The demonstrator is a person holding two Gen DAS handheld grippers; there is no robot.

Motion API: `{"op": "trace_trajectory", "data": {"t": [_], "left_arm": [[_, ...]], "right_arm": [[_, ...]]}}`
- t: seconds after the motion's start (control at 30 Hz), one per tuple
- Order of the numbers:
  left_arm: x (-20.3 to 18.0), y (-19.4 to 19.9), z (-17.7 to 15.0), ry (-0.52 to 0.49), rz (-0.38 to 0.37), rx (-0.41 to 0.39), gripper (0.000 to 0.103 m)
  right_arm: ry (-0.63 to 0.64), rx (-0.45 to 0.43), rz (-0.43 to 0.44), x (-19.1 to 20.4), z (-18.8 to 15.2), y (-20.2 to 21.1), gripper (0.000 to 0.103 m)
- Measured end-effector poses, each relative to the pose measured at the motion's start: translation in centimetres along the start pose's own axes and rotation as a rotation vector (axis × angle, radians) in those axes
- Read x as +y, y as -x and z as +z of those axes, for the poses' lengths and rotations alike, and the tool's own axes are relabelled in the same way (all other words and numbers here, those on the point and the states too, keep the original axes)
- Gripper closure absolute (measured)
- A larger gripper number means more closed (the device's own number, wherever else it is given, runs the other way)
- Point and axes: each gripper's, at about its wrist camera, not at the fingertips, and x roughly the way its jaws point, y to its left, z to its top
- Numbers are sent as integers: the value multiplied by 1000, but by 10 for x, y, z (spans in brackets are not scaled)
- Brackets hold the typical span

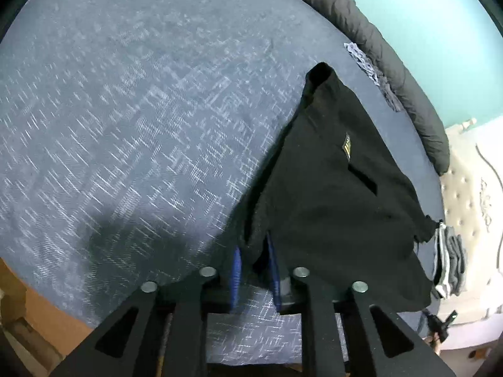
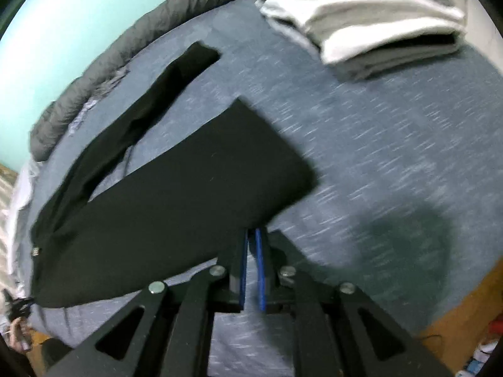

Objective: Fold clothes

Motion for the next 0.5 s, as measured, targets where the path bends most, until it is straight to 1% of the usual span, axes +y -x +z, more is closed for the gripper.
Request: {"op": "trace_trajectory", "data": {"t": [0.03, 0.07, 0.1, 0.13, 0.17, 0.23, 0.27, 0.3, 0.37, 0.5], "left_arm": [[-2, 6, 4, -15, 15, -13, 77], [-4, 12, 8, -33, 24, -27, 76], [-6, 17, 12, -50, 33, -40, 74], [-10, 21, 18, -68, 39, -50, 73], [-14, 23, 24, -88, 43, -58, 71], [-24, 25, 36, -117, 45, -70, 67], [-29, 24, 42, -124, 40, -70, 62], [-34, 22, 47, -131, 35, -71, 60], [-50, 14, 61, -152, 26, -65, 59], [-77, -6, 86, -190, 25, -58, 58]], "right_arm": [[-1, -2, -8, -3, -1, 1, 96], [0, -12, -14, -5, 1, 5, 92], [4, -38, -14, -5, 5, 12, 83], [10, -63, -13, -5, 10, 19, 78], [19, -83, -5, -3, 16, 23, 70], [39, -104, 13, 4, 27, 28, 68], [49, -107, 22, 9, 33, 29, 66], [61, -104, 26, 17, 39, 26, 61], [88, -97, 30, 29, 48, 20, 57], [114, -69, 53, 58, 71, -2, 55]]}}
